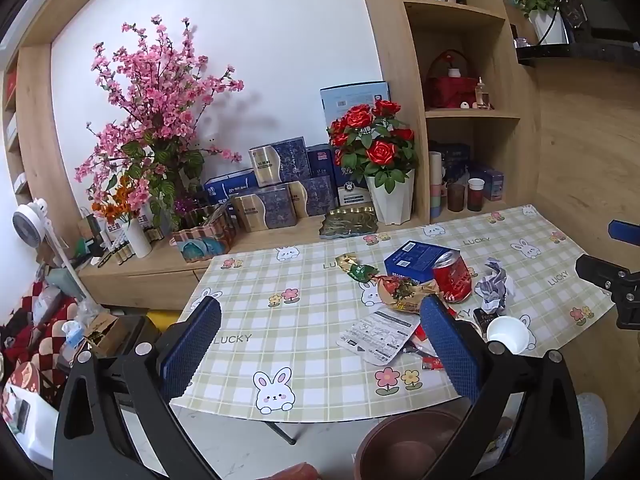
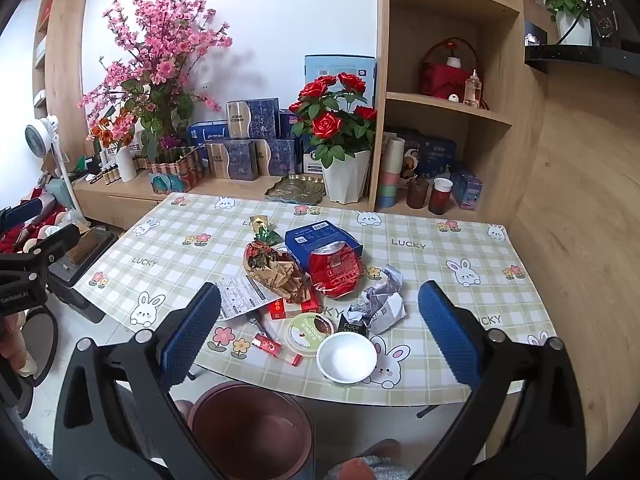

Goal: Collect trash

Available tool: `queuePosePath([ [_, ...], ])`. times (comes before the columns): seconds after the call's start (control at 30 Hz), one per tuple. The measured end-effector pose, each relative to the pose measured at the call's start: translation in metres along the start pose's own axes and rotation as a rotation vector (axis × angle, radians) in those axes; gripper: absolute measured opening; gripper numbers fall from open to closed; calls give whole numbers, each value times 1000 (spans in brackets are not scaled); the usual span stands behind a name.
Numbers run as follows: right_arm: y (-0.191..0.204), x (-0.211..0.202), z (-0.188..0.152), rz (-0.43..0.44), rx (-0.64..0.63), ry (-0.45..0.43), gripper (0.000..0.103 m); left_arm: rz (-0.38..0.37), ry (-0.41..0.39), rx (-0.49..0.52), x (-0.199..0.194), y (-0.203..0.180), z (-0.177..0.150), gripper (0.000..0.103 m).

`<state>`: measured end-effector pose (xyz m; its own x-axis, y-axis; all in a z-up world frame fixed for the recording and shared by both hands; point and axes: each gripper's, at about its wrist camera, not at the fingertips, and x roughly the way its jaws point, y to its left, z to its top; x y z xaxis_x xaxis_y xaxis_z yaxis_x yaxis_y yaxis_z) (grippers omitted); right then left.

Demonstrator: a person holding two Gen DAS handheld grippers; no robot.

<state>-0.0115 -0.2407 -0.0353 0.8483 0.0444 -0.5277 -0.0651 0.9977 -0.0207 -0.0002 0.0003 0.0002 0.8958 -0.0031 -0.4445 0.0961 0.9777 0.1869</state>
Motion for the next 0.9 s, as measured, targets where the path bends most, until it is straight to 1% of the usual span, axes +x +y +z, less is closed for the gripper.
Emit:
queuePosePath([
  [0.67, 0, -1, 1, -1, -4, -1, 97, 5, -5, 8, 0, 0, 0, 98],
  [0.9, 0, -3, 3, -2, -5, -1, 97, 5, -6, 11, -5, 6, 4, 98],
])
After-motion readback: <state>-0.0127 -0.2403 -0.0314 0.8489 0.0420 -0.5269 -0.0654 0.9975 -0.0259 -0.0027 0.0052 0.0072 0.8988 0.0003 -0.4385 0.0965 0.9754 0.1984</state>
